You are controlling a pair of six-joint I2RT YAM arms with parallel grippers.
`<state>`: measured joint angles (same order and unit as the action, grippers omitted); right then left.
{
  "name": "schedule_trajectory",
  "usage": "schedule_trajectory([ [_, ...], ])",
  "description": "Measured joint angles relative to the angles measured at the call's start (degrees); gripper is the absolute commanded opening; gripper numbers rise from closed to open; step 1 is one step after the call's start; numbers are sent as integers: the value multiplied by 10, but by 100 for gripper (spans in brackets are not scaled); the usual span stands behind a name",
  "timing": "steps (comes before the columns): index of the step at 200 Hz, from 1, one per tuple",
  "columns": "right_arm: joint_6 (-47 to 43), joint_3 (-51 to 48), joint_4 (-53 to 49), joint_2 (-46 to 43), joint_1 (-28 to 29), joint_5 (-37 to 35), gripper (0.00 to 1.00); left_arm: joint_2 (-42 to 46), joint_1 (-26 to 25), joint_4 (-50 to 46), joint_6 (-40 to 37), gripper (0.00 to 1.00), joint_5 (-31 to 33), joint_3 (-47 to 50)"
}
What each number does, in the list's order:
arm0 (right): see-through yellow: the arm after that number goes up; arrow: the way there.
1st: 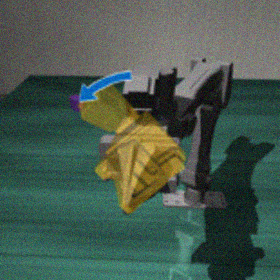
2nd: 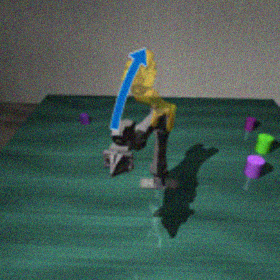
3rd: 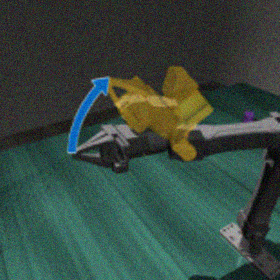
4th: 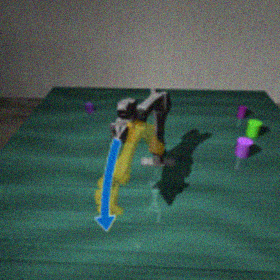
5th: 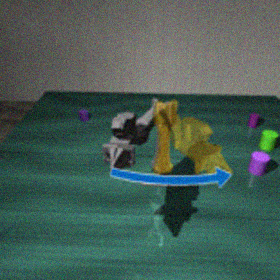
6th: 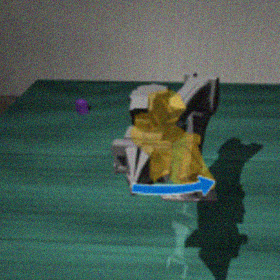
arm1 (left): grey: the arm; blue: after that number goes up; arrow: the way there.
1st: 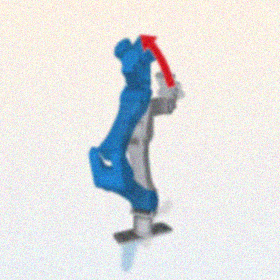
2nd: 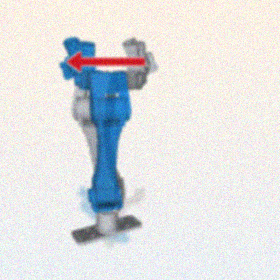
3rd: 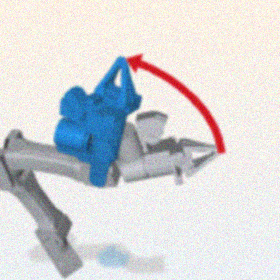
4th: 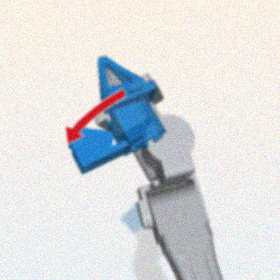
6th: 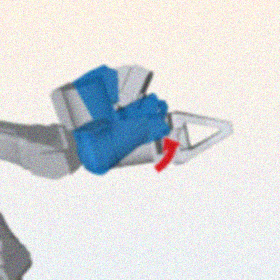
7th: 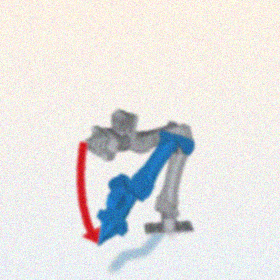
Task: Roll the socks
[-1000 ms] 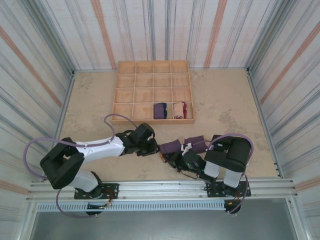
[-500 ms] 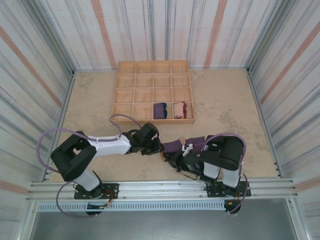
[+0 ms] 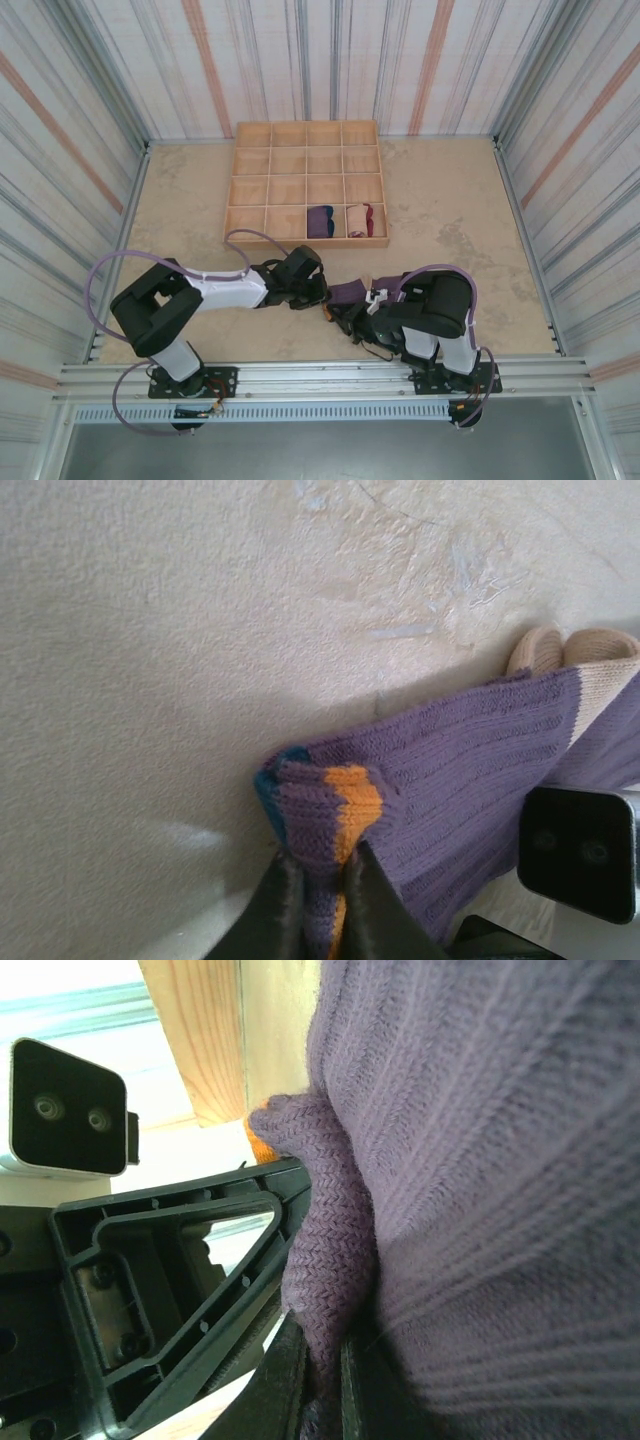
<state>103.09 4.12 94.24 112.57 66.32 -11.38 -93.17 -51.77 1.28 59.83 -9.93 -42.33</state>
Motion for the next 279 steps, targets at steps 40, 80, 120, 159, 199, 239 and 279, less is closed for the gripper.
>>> schedule_trajectory([
  [40,-1,1,-7,-6,0,4,48,5,10,-34,-22,0,5,-12],
  [80,2,42,-119,-72,-1,41,58,35,37,-117,-86,0,6,-16],
  [120,-35,110,-406,-219,-3,59,68,83,61,-169,-136,0,10,-10],
  [159,-102,163,-695,-337,-4,49,73,143,95,-186,-146,0,33,27],
  [199,-167,190,-781,-354,-35,61,76,167,101,-203,-145,0,41,49],
  [239,-254,225,-813,-332,-111,98,76,183,101,-203,-110,0,46,87],
  [279,-358,290,-830,-268,-162,128,75,227,95,-172,-19,0,56,131],
])
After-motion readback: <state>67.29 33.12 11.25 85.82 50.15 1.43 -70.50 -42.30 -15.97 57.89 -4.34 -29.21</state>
